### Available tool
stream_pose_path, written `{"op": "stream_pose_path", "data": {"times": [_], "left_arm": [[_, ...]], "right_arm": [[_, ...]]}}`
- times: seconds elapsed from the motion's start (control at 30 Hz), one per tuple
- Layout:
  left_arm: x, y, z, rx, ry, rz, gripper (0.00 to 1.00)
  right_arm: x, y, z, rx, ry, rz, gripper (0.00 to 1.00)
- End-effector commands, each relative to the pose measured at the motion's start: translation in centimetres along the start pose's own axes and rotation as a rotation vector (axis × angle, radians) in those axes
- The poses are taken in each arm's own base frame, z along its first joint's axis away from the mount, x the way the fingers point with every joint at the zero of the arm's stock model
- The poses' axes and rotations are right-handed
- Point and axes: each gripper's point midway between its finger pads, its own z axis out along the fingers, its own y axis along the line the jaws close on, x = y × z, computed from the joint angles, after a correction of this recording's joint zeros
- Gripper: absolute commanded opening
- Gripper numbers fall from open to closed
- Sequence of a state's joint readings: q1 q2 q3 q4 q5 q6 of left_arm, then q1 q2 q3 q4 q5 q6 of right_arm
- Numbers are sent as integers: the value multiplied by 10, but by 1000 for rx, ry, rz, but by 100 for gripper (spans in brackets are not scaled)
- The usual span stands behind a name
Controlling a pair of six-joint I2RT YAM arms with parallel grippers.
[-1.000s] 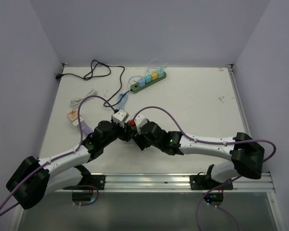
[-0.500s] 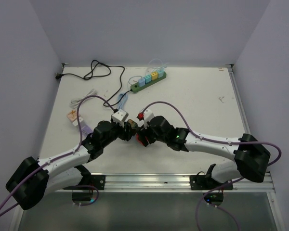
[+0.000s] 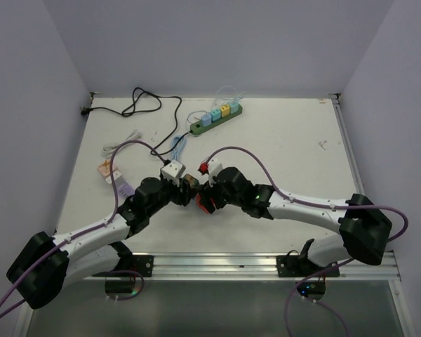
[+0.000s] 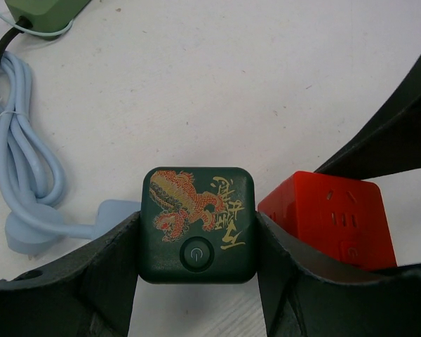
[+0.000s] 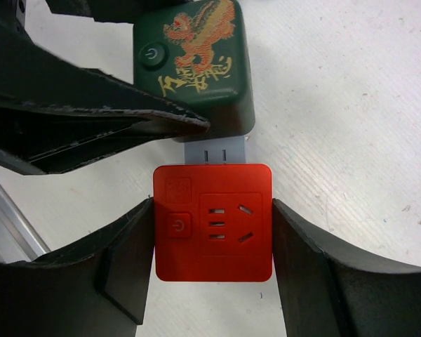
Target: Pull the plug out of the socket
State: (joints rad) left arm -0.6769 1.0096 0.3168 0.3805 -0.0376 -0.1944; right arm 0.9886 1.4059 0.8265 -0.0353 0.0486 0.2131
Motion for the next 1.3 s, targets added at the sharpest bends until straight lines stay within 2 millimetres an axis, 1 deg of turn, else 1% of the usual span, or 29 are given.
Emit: {"op": "stream_pose_path", "data": {"times": [0.0, 0.03, 0.07, 0.17, 0.23, 0.3, 0.37, 0.4, 0.47, 0.5, 0.67, 0.8, 0.83, 0.93, 0.97, 1.0, 1.03, 1.07, 1.13, 1.17, 1.2, 1.23, 1.27], "left_arm": [[-63, 35, -2, -184, -225, 5, 0], [-63, 35, -1, -184, -222, 5, 0], [-61, 36, 0, -187, -216, 7, 0], [-61, 36, 0, -187, -215, 8, 0], [-61, 36, 0, -189, -215, 12, 0], [-61, 36, 0, -185, -212, 14, 0], [-60, 36, 1, -185, -209, 16, 0], [-61, 35, 1, -186, -209, 18, 0], [-61, 35, 1, -183, -209, 21, 0], [-61, 34, 0, -181, -211, 22, 0], [-64, 32, -2, -173, -222, 29, 0], [-66, 29, -3, -166, -229, 33, 0], [-66, 29, -3, -168, -230, 34, 0], [-67, 30, -4, -170, -234, 30, 0], [-68, 30, -4, -171, -237, 28, 0], [-69, 29, -4, -170, -241, 23, 0], [-69, 30, -5, -173, -244, 21, 0], [-69, 30, -6, -172, -244, 19, 0], [-70, 29, -6, -168, -249, 10, 0], [-71, 28, -6, -167, -253, 5, 0], [-71, 28, -6, -164, -252, -17, 0], [-76, 28, -7, -169, -261, -31, 0], [-78, 27, -7, -167, -260, -40, 0]], "right_arm": [[62, -31, -18, 226, 235, -174, 18], [64, -28, -20, 240, 247, -208, 18], [63, -23, -18, 253, 252, -239, 18], [67, -24, -15, 272, 266, -238, 18], [68, -23, -15, 271, 262, -224, 19], [67, -16, -14, 237, 255, -192, 19], [66, -13, -14, 222, 250, -173, 19], [69, -10, -13, 203, 263, -155, 19], [67, -9, -10, 190, 272, -126, 20], [71, -7, -8, 177, 289, -109, 19], [75, -15, 0, 165, 325, -25, 19], [74, -20, 2, 166, 329, 27, 18], [74, -19, 2, 156, 329, 30, 18], [68, -18, 1, 151, 307, 28, 23], [68, -15, 1, 129, 310, 20, 29], [65, -13, 2, 117, 295, 18, 36], [64, -12, 2, 105, 288, 16, 51], [60, -9, 0, 88, 272, 16, 59], [55, -6, -2, 71, 239, 18, 68], [46, 1, -7, 25, 202, 13, 75], [34, 6, -7, -4, 146, 10, 79], [35, 6, -9, -11, 127, 10, 85], [24, 7, -15, -17, 75, 5, 89]]}}
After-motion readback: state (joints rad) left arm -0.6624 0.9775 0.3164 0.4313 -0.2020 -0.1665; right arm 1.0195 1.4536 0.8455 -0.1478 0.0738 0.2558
